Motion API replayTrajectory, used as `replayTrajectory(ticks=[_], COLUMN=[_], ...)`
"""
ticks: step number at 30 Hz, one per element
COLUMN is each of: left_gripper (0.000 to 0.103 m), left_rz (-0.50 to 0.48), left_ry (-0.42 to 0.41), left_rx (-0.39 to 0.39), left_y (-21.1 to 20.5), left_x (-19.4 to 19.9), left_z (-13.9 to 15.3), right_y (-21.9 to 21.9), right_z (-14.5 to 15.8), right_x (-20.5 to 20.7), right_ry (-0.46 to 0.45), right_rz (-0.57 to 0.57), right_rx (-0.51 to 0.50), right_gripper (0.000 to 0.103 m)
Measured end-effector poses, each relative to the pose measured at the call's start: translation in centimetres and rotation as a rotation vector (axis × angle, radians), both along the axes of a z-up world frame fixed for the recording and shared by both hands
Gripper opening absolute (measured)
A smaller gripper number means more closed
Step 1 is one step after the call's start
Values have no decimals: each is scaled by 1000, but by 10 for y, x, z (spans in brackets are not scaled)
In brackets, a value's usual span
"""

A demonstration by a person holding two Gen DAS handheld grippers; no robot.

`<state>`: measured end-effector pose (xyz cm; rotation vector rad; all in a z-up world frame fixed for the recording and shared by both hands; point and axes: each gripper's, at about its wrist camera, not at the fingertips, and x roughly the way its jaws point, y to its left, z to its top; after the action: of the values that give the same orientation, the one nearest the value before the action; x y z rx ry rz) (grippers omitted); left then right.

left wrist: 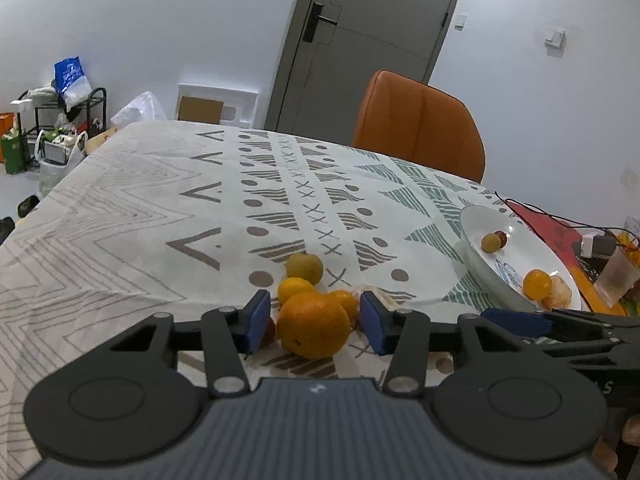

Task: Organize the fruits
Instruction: 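Move the right gripper to the peeled orange while the left gripper approaches a large orange, then close the right gripper on the peeled orange while the left gripper grasps the large orange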

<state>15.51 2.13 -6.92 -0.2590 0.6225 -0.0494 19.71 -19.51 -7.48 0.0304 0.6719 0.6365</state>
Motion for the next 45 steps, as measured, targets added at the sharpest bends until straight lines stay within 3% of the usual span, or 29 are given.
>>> replayTrajectory(ticks=[10, 25, 33, 45], left_gripper=[46, 40, 40, 40], left_rz=[-28, 0, 16, 30], left_ry=[21, 47, 22, -5], left_rx=[21, 37, 25, 8], left_y=[-10, -12, 0, 10], left_x=[4, 4, -7, -10], left_z=[-1, -11, -1, 5], right_y=[7, 13, 26, 49], right_z=[-9, -18, -19, -20], right_x=[8, 7, 7, 16], right_ry=[23, 54, 36, -3], right_rz=[13, 60, 71, 95], right_rx=[0, -9, -28, -59], right_gripper=[64, 38, 44, 45])
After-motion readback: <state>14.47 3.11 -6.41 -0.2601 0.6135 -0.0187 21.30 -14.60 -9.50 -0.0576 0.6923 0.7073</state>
